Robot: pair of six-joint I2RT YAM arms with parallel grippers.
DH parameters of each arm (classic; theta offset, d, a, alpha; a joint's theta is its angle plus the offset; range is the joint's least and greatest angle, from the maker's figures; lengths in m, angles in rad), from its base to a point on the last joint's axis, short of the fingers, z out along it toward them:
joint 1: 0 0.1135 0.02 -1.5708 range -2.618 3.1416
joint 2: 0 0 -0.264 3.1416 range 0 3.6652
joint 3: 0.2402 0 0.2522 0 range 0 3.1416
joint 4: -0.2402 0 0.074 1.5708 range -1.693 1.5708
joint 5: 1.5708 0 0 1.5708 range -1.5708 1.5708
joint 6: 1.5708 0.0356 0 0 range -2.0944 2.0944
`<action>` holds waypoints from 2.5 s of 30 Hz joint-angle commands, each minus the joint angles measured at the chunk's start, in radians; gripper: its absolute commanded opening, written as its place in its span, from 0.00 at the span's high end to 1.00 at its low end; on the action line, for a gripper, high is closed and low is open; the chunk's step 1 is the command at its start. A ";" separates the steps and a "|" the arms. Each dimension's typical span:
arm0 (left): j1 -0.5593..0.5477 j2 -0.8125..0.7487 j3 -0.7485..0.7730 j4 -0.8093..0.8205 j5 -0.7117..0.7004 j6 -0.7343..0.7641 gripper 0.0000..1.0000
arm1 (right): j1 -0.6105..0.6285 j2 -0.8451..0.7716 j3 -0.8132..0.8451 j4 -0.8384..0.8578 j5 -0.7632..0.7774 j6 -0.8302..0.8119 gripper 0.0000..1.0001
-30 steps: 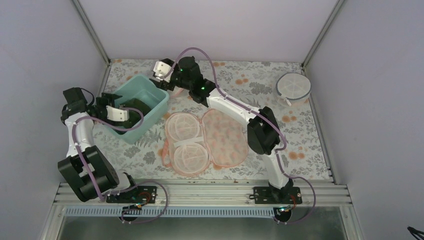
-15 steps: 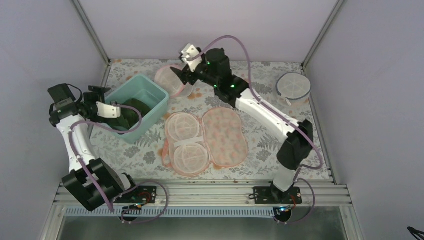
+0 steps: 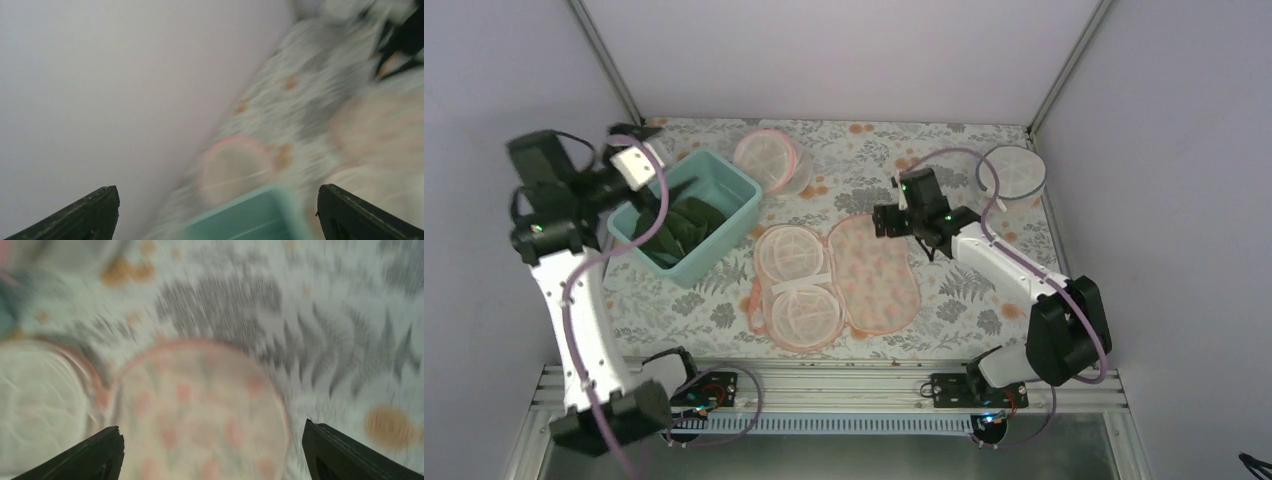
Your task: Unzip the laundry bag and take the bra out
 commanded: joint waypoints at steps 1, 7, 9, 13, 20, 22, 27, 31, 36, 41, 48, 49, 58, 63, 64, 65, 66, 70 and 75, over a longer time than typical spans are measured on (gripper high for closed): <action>-0.269 -0.156 -0.209 0.149 -0.132 -0.740 0.04 | -0.028 -0.015 -0.136 -0.062 -0.010 0.128 0.09; -0.630 -0.187 -0.463 0.199 -0.386 -1.051 0.13 | -0.058 0.081 -0.222 -0.053 0.002 0.140 0.16; -0.637 -0.187 -0.565 0.253 -0.385 -1.160 0.15 | -0.059 0.123 -0.230 -0.040 0.005 0.137 0.17; -0.692 -0.174 -0.726 0.355 -0.386 -1.344 0.16 | -0.061 0.214 -0.226 -0.023 0.025 0.131 0.19; -0.753 -0.108 -0.959 0.451 -0.412 -1.531 0.14 | -0.071 0.287 -0.196 -0.011 -0.044 0.093 0.75; -0.753 -0.098 -0.993 0.487 -0.409 -1.568 0.13 | -0.076 0.254 -0.186 -0.033 -0.043 0.081 0.93; -0.748 -0.073 -1.010 0.584 -0.409 -1.576 0.09 | -0.142 0.105 -0.131 -0.107 -0.075 0.049 0.97; -0.746 -0.042 -1.036 0.651 -0.416 -1.583 0.08 | -0.181 0.022 -0.043 -0.218 -0.085 0.009 0.97; -0.741 -0.016 -1.067 0.705 -0.429 -1.590 0.08 | -0.182 -0.045 0.032 -0.310 -0.119 -0.021 0.97; -0.741 0.011 -1.094 0.789 -0.397 -1.613 0.08 | -0.174 -0.042 0.143 -0.416 -0.217 -0.010 0.96; -0.746 0.053 -1.133 0.870 -0.384 -1.632 0.19 | 0.062 -0.012 0.148 -0.264 -0.303 0.193 0.96; -0.746 0.058 -1.147 0.891 -0.381 -1.639 0.24 | 0.095 -0.011 0.132 -0.219 -0.289 0.234 0.96; -0.751 0.102 -1.216 1.046 -0.373 -1.658 0.43 | 0.344 0.149 0.061 0.075 -0.218 0.408 0.96; -0.747 0.066 -1.204 1.034 -0.369 -1.655 0.44 | 0.386 0.268 0.086 0.137 -0.356 0.347 0.69; -0.745 0.060 -1.197 1.025 -0.371 -1.650 0.44 | 0.392 0.283 0.112 0.130 -0.390 0.303 0.52; -0.743 0.050 -1.190 1.009 -0.376 -1.643 0.44 | 0.405 0.288 0.143 0.108 -0.408 0.245 0.13; -0.740 0.038 -1.183 0.990 -0.382 -1.632 0.44 | 0.416 0.284 0.171 0.085 -0.409 0.187 0.02; -0.697 -0.056 -1.182 0.907 -0.407 -1.628 0.44 | 0.377 0.141 0.161 0.044 -0.287 0.093 0.00; -0.663 -0.148 -1.089 0.872 -0.350 -1.529 0.43 | 0.184 -0.065 0.037 0.154 -0.316 0.001 0.00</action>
